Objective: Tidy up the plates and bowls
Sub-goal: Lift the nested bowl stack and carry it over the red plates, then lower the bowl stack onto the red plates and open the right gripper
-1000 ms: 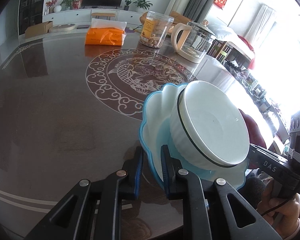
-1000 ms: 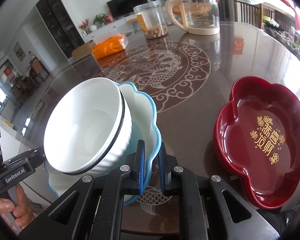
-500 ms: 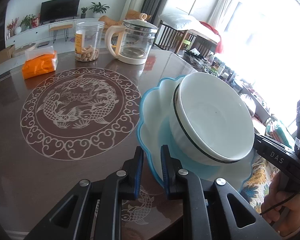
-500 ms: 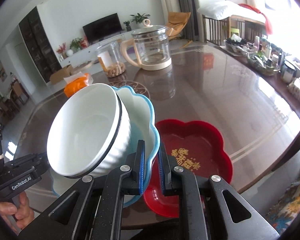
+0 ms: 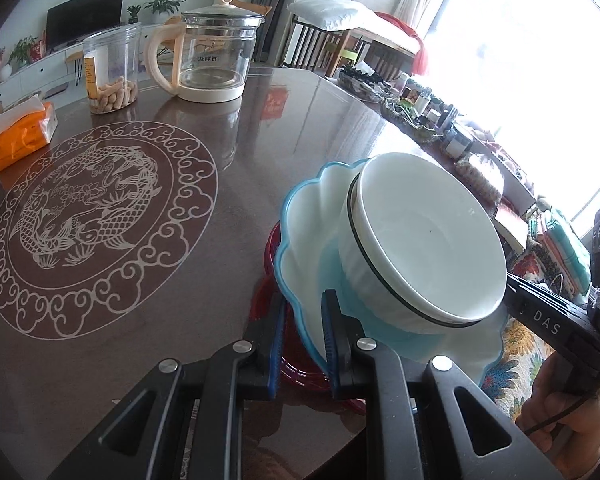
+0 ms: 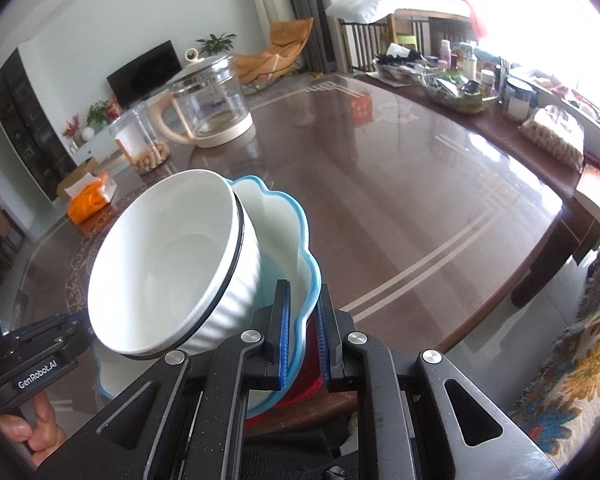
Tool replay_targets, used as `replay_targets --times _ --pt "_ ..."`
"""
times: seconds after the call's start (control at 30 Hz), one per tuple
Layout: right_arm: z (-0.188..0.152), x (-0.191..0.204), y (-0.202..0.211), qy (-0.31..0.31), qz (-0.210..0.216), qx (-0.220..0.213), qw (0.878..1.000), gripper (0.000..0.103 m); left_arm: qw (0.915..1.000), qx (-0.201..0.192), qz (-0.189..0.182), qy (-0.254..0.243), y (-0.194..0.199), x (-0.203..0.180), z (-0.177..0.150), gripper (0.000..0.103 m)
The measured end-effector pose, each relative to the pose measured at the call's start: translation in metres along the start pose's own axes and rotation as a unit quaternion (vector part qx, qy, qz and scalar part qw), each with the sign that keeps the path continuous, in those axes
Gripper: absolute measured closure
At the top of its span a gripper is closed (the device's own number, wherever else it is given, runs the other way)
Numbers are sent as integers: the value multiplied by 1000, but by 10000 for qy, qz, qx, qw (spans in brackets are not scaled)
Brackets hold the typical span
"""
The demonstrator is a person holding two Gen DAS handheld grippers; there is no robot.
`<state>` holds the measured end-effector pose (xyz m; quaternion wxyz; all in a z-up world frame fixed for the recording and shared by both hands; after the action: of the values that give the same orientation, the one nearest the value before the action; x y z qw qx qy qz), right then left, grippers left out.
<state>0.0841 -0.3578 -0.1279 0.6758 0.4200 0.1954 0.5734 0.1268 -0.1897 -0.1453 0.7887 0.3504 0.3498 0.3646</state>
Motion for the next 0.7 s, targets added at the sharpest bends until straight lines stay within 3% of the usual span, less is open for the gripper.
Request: replay_targets --times 0.23,0.57,0.67,0.7 --pt "-7 -3 -13 -86 56 18 9999 89 9998 159 117 68 -17 9 -6 86" --pt "-11 -7 -21 -188 190 74 9996 88 9995 33 253 -180 -11 7 -4 86" --pt "-6 -8 -15 -167 217 -90 9996 82 9993 -5 321 -212 -7 6 -2 85" --pt "-4 -8 -13 -175 259 -120 9994 76 9993 -25 322 -189 -6 7 -1 85"
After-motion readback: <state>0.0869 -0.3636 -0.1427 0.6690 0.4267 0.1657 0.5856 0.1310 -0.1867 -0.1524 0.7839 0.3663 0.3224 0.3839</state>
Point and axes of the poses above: each gripper's, at about its wrist camera, not at the fingertips, and y roughly against the way its jaws point, x to its left, z to its top, the point moved 8 cm from there along -y, roughly the way its jaws point, and after that the axes turned 5 degrees about x, right-handed, at the moved point
